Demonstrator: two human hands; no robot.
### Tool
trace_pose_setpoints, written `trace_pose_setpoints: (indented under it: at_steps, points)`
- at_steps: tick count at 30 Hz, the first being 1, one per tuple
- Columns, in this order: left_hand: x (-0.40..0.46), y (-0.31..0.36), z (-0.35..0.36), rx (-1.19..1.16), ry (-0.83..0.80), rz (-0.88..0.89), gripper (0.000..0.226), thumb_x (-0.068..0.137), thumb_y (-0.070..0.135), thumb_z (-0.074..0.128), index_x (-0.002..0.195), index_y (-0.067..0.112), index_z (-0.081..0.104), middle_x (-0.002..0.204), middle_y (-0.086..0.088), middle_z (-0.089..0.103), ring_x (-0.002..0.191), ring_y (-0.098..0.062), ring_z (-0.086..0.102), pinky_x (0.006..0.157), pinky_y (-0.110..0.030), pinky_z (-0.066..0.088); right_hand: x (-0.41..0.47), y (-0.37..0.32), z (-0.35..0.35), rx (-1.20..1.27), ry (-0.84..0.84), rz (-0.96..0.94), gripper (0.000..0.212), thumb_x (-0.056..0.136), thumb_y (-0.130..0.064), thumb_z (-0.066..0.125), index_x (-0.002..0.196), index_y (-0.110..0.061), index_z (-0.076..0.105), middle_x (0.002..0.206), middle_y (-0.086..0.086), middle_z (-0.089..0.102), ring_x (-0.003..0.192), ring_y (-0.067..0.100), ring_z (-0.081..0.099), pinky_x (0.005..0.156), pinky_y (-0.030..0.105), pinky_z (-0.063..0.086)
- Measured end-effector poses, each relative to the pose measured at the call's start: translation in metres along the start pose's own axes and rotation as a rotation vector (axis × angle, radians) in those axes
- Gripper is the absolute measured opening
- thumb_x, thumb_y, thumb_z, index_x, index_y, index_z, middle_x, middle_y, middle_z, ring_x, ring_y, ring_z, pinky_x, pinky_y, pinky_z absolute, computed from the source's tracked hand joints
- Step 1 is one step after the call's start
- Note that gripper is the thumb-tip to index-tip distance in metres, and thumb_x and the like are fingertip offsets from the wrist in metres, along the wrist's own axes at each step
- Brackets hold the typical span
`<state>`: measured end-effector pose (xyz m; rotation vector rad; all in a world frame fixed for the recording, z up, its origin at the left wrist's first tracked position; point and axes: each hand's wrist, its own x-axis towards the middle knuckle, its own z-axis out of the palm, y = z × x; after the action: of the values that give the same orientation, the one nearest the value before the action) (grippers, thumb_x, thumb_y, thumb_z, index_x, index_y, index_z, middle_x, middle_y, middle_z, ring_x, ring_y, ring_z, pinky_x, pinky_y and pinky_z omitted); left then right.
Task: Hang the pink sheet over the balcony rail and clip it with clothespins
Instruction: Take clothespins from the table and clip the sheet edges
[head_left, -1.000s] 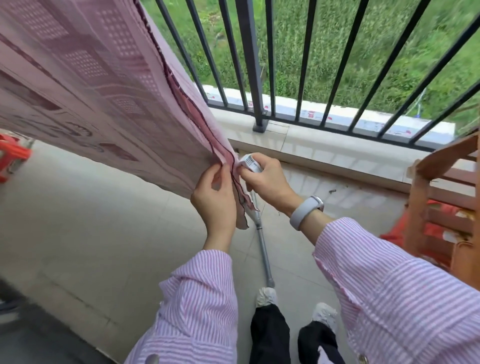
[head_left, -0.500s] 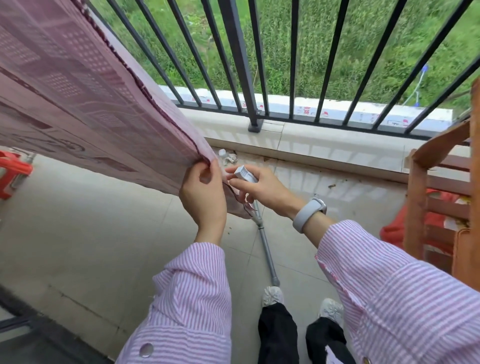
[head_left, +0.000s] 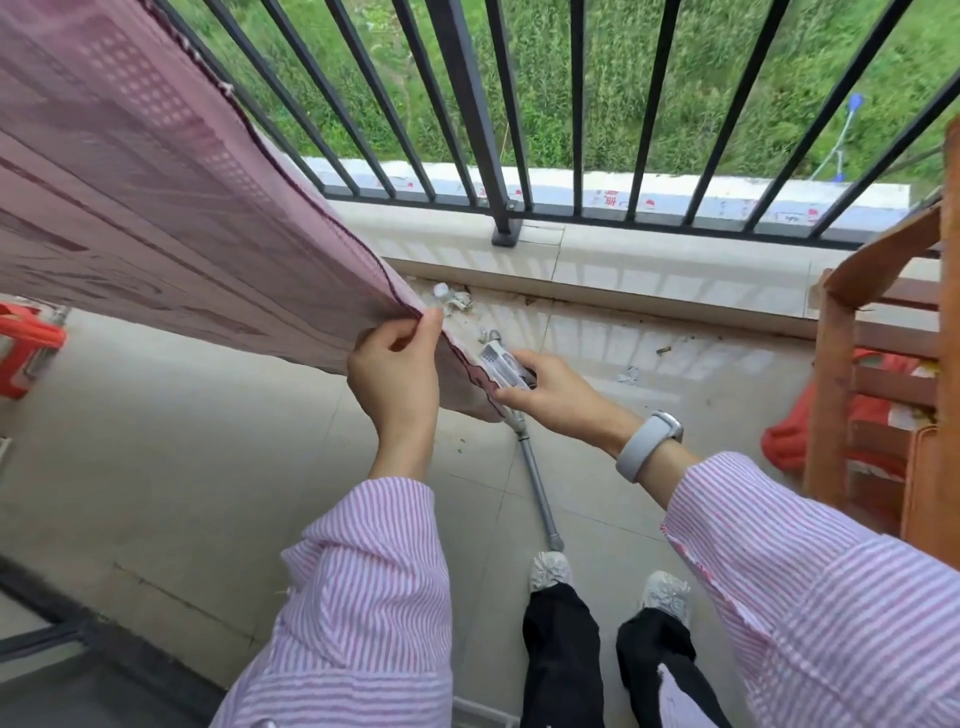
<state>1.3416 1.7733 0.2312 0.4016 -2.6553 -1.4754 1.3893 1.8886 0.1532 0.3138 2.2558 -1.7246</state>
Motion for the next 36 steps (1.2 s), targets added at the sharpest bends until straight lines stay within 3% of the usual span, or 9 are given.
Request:
trace_pose_setpoints:
  at_steps: [4, 6, 9, 14, 27, 30, 32, 36]
  points:
    - [0.002, -0.001, 0.001, -0.014, -0.013, -0.053, 0.023, 0.073, 0.030, 0.070, 0.052, 0.025, 0.060, 0.068, 0.000, 0.063, 0.065, -0.013, 0.050, 0.070, -0.031, 0.044, -0.002, -0.007, -0.005, -0.165, 0.113, -0.123, 0.033, 0.084, -0.016, 0.057, 0.116, -0.013, 0.051, 0.086, 0.002, 0.055, 0.077, 0.020, 0.048, 0.065, 0.027, 0.030]
    - [0.000, -0.001, 0.001, 0.004, 0.007, -0.038, 0.020, 0.074, 0.029, 0.069, 0.055, 0.024, 0.062, 0.072, -0.002, 0.067, 0.067, -0.014, 0.052, 0.071, -0.030, 0.044, -0.003, -0.012, -0.007, -0.248, 0.154, -0.161, 0.040, 0.085, -0.022, 0.058, 0.122, -0.015, 0.045, 0.088, 0.005, 0.059, 0.080, 0.023, 0.050, 0.066, 0.028, 0.031]
    - [-0.005, 0.000, -0.001, 0.061, 0.026, 0.009, 0.017, 0.076, 0.028, 0.067, 0.064, 0.017, 0.066, 0.077, -0.004, 0.069, 0.069, -0.014, 0.054, 0.067, -0.023, 0.038, -0.002, -0.019, -0.006, -0.428, 0.167, -0.177, 0.037, 0.086, -0.031, 0.056, 0.111, -0.007, 0.045, 0.099, 0.017, 0.063, 0.091, 0.035, 0.054, 0.067, 0.037, 0.039]
    - [-0.007, 0.000, -0.005, 0.142, 0.046, 0.110, 0.019, 0.077, 0.028, 0.066, 0.068, 0.012, 0.070, 0.073, -0.005, 0.067, 0.068, -0.016, 0.052, 0.059, -0.018, 0.028, -0.001, -0.024, 0.003, -0.689, 0.265, -0.235, 0.028, 0.089, -0.037, 0.049, 0.097, -0.010, 0.051, 0.092, 0.020, 0.066, 0.087, 0.038, 0.057, 0.059, 0.033, 0.027]
    - [-0.004, -0.011, -0.010, 0.183, 0.039, 0.237, 0.016, 0.075, 0.023, 0.070, 0.066, 0.010, 0.068, 0.071, -0.008, 0.061, 0.068, -0.015, 0.049, 0.063, -0.019, 0.030, 0.025, -0.035, 0.016, -0.678, 0.349, -0.223, 0.028, 0.087, -0.039, 0.048, 0.097, -0.014, 0.053, 0.096, 0.008, 0.066, 0.092, 0.033, 0.058, 0.061, 0.032, 0.031]
    - [-0.009, -0.015, -0.009, 0.167, 0.007, 0.305, 0.008, 0.078, 0.018, 0.067, 0.083, 0.013, 0.069, 0.083, -0.005, 0.060, 0.075, -0.015, 0.054, 0.069, -0.017, 0.033, 0.017, -0.023, 0.014, -0.503, 0.261, -0.185, 0.045, 0.084, -0.041, 0.056, 0.122, -0.019, 0.045, 0.118, 0.003, 0.057, 0.112, 0.026, 0.048, 0.081, 0.037, 0.040]
    - [-0.019, -0.024, -0.008, 0.133, -0.014, 0.332, 0.018, 0.081, 0.015, 0.064, 0.098, 0.014, 0.065, 0.092, -0.002, 0.056, 0.082, -0.009, 0.051, 0.076, -0.016, 0.034, 0.004, -0.013, 0.008, -0.411, 0.232, -0.198, 0.062, 0.083, -0.040, 0.058, 0.135, -0.018, 0.033, 0.133, 0.005, 0.045, 0.122, 0.024, 0.038, 0.097, 0.035, 0.033]
    - [-0.059, -0.049, 0.002, 0.148, -0.116, 0.317, 0.032, 0.083, 0.013, 0.059, 0.115, 0.010, 0.054, 0.107, -0.005, 0.054, 0.099, -0.018, 0.052, 0.089, -0.022, 0.036, -0.038, 0.013, -0.006, -0.317, 0.360, -0.158, 0.056, 0.088, -0.032, 0.054, 0.136, -0.013, 0.032, 0.138, 0.005, 0.041, 0.126, 0.021, 0.034, 0.104, 0.028, 0.027]
